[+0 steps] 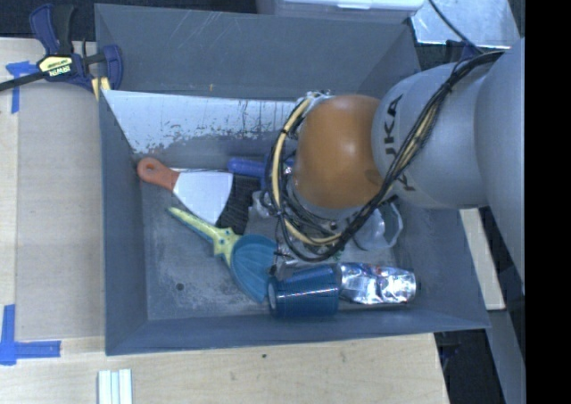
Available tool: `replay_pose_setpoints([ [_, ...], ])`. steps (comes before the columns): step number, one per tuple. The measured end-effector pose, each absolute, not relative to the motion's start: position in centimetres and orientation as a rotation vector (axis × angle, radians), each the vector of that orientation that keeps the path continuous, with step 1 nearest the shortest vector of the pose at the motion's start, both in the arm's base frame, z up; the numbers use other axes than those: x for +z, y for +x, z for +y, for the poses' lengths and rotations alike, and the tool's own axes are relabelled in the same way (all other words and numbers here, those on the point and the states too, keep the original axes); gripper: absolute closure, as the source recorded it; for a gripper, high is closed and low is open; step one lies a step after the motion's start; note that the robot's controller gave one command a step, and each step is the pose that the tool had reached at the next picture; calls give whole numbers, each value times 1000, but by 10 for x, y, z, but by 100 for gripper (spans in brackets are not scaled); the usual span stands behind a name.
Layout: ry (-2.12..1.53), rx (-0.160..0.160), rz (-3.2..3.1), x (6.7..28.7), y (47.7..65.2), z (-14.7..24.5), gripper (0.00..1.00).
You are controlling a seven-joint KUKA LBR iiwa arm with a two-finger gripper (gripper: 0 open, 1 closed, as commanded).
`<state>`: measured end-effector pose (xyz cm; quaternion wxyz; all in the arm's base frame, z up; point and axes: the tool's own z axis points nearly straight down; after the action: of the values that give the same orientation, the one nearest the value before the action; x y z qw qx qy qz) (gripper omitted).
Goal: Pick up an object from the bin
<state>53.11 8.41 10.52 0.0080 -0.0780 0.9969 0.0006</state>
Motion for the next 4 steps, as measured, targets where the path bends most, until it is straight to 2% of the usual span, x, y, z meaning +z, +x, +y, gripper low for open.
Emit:
replay_pose_setpoints([
  [1, 229, 9, 3114, 80, 545, 66, 0],
  [2, -160, 5, 3112, 72, 539, 44, 100],
  [3, -160, 5, 3112, 72, 539, 44, 100],
  [4, -180, 6, 3106, 71, 550, 35, 100],
])
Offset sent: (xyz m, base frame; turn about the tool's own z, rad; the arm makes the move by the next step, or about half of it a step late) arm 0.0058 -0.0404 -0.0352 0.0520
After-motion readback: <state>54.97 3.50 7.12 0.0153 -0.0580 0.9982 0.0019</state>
